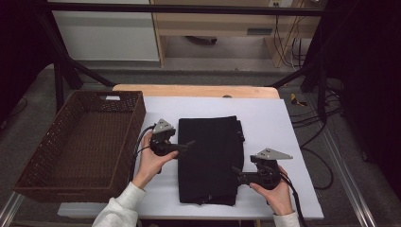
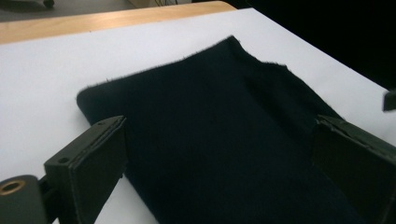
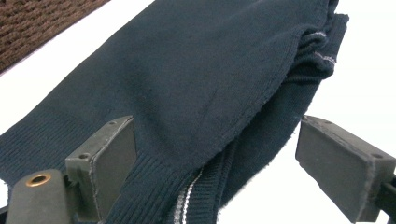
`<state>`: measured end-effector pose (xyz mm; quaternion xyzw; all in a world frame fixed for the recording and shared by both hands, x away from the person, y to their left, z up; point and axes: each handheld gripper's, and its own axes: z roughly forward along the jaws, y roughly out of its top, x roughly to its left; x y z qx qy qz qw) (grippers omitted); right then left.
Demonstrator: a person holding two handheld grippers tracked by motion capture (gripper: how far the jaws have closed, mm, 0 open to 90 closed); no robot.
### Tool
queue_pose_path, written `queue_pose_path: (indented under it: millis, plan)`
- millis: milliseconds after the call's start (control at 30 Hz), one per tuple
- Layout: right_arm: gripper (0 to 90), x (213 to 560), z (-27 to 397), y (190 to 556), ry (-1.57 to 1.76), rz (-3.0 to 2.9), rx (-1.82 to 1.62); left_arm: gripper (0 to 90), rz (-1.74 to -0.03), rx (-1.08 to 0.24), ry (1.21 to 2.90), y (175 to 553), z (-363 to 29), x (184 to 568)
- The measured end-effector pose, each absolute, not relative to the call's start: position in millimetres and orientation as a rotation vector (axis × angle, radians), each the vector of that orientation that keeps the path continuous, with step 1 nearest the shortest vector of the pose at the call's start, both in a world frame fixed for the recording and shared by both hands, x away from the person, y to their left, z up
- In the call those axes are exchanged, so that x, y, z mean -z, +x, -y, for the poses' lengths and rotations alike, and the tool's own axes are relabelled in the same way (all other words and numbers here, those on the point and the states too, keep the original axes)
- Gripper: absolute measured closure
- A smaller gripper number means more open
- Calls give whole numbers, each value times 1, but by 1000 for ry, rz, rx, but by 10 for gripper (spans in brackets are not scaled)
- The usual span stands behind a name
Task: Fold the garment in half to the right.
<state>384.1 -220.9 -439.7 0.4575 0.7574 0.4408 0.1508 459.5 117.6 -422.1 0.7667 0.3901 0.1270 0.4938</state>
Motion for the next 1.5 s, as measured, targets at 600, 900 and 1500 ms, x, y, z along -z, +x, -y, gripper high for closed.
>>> queue_pose_path:
  millis: [600,900,1500]
  plan:
    - [237,448,214,383,1358,-2275,-1209,40,-966,-265,1914,404,-135,460]
    - [450,457,207,383,1397,-2345,-1154,41,-971,-253,1944,396,-135,472]
    - [820,432,211,367,1522,-2347,-1104,58,-988,-205,1949,384,-129,474]
